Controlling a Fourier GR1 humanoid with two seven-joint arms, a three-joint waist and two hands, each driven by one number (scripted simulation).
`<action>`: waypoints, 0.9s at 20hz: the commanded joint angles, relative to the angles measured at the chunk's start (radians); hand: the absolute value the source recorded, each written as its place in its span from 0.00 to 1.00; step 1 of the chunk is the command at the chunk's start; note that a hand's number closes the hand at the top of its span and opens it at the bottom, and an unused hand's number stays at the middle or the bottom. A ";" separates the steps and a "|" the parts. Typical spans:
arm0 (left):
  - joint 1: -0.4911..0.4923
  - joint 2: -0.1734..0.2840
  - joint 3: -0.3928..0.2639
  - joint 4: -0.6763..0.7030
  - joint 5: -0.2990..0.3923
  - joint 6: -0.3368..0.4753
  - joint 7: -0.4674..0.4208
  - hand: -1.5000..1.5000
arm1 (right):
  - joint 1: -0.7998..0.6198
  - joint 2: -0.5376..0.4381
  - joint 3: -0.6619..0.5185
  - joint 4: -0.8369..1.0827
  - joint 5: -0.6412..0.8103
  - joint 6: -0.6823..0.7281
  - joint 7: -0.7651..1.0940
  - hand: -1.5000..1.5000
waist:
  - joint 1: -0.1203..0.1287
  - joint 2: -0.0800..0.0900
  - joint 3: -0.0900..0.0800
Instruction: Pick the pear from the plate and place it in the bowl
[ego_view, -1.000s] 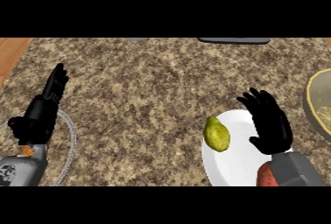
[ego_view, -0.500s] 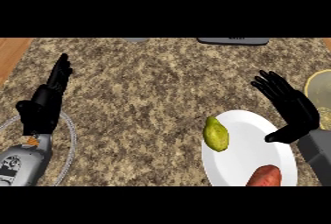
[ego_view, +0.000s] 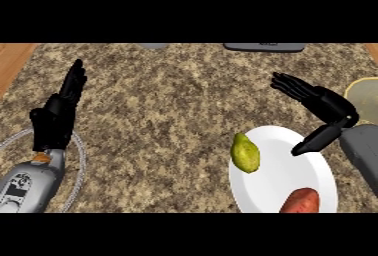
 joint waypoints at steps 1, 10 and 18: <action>0.023 -0.013 -0.017 -0.021 -0.024 0.016 0.009 0.50 | -0.030 0.028 0.068 0.035 0.097 0.138 -0.199 0.00 | 0.005 -0.002 0.000; 0.014 -0.014 0.024 0.028 -0.024 0.000 -0.021 0.50 | -0.068 0.027 0.219 0.022 0.260 0.076 -0.228 0.00 | -0.027 -0.007 -0.003; 0.034 0.028 0.062 -0.087 -0.012 -0.049 0.075 0.50 | -0.146 0.138 0.251 0.165 0.344 -0.009 -0.190 0.00 | -0.023 -0.012 -0.003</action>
